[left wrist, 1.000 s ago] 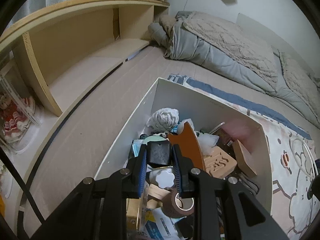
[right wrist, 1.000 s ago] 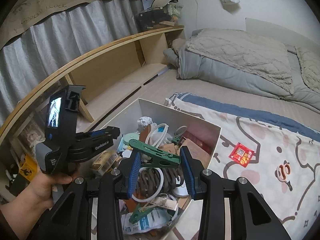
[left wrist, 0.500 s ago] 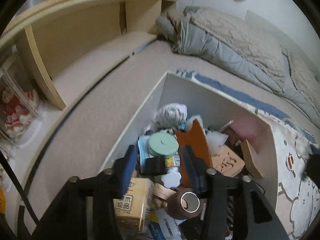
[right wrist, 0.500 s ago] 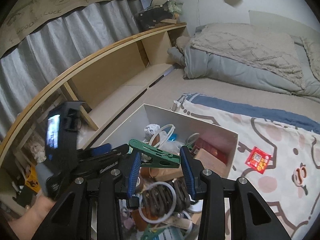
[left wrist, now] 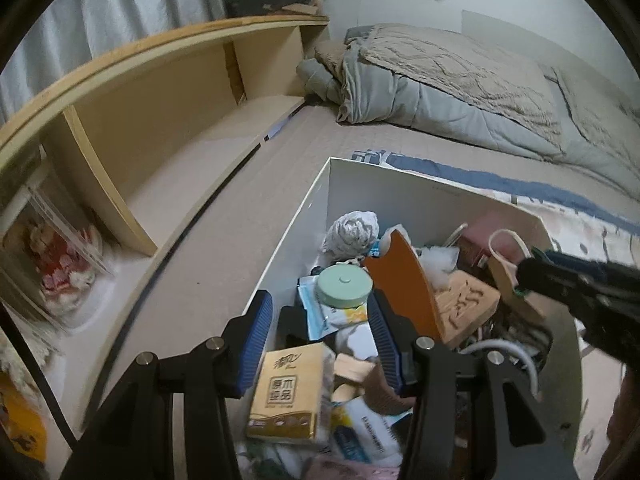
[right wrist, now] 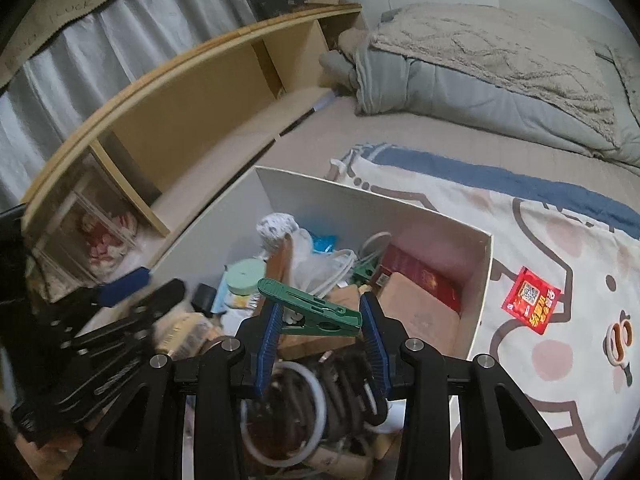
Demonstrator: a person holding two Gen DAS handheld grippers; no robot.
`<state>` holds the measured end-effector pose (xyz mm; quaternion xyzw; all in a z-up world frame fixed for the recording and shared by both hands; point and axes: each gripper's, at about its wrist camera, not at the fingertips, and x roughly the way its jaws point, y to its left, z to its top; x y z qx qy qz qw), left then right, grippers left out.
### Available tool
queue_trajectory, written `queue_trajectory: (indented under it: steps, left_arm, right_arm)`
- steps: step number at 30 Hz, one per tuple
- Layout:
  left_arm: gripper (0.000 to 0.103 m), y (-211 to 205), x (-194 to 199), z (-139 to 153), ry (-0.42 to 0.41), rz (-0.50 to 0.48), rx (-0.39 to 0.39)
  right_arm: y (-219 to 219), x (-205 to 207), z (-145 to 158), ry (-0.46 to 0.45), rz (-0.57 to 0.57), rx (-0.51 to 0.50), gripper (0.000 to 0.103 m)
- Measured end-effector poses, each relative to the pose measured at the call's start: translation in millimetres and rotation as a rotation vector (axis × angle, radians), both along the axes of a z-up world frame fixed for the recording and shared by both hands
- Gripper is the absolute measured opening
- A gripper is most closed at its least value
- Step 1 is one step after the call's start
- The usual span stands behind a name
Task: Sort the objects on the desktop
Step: 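Lower the black pouch and green clothespin into the box and open both tools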
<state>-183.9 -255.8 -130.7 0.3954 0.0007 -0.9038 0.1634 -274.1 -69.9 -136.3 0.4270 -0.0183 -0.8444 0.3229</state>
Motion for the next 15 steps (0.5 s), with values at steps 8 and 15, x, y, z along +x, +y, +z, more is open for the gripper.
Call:
queue_trajectory:
  steps: [8, 15]
  left_arm:
    - [0.064, 4.0, 11.5, -3.0, 0.016, -0.033, 0.021]
    - [0.064, 15.6, 17.0, -0.8, 0.017, -0.074, 0.016]
  right_arm:
    - [-2.1, -5.8, 2.0, 0.001, -0.037, -0.121, 0.084]
    - [-2.8, 4.0, 11.7, 0.065, -0.017, -0.07, 0.084]
